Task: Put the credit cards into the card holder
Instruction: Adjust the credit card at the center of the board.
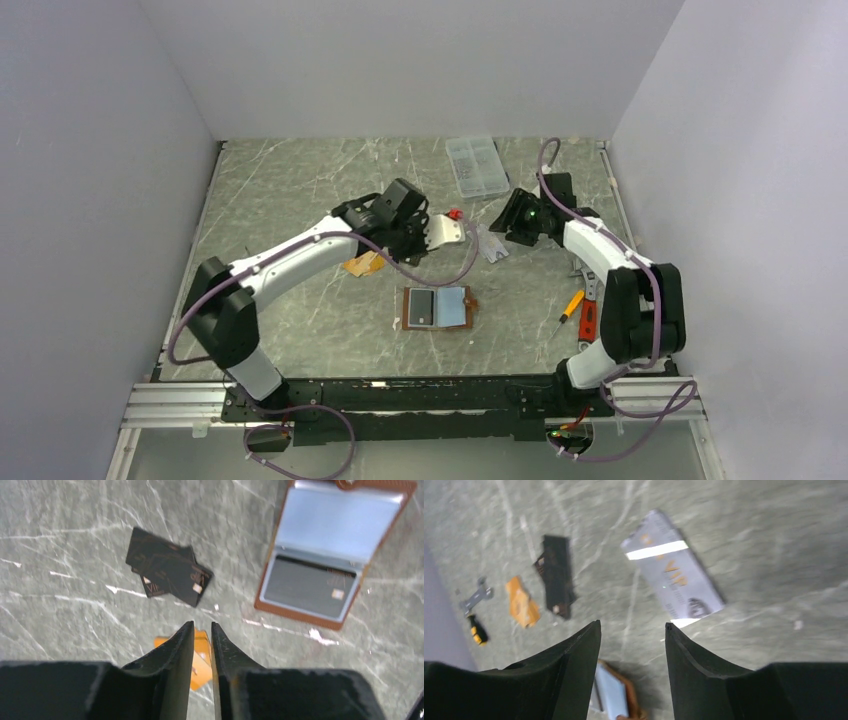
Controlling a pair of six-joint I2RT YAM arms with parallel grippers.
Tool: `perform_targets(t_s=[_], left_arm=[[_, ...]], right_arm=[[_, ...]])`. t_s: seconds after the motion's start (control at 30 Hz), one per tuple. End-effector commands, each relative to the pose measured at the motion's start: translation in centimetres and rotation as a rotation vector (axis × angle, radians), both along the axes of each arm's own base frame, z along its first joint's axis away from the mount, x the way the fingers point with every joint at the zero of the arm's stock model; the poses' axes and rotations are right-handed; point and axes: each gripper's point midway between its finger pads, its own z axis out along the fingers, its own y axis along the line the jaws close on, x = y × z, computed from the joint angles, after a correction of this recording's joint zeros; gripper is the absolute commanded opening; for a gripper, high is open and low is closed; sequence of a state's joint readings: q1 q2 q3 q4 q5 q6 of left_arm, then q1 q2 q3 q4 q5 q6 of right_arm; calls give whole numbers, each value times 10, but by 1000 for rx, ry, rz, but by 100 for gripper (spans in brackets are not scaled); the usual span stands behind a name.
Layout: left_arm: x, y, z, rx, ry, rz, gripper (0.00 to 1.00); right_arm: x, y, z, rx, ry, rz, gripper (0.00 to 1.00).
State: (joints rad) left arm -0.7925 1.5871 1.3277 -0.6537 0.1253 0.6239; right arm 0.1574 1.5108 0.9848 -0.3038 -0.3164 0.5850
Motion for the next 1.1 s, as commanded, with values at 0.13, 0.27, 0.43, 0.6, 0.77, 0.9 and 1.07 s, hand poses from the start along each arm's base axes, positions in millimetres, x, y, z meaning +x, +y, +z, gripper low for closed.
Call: perform_targets(t_s=[0.13, 0.27, 0.43, 0.6, 0.77, 0.9, 1.07], left_arm=[[54, -63, -9, -91, 52, -11, 50], [81, -85, -18, -100, 52, -25, 58], [100, -110, -29, -148, 29, -96, 62], [106, -121, -41, -154, 28, -171, 61], [109, -116, -53, -135, 51, -178, 61], [105, -111, -59, -148, 81, -182, 60], [100, -106, -65, -155, 66, -197, 61]], right_arm=[[44, -34, -23, -39, -51, -60, 59], [57, -36, -42, -48, -37, -63, 62], [65, -35, -69, -26, 0, -67, 62], [62, -30, -85, 8, 23, -69, 61], [46, -20, -91, 73, 25, -72, 58], [21, -11, -99, 95, 56, -72, 56], [-6, -4, -105, 116, 88, -93, 53]])
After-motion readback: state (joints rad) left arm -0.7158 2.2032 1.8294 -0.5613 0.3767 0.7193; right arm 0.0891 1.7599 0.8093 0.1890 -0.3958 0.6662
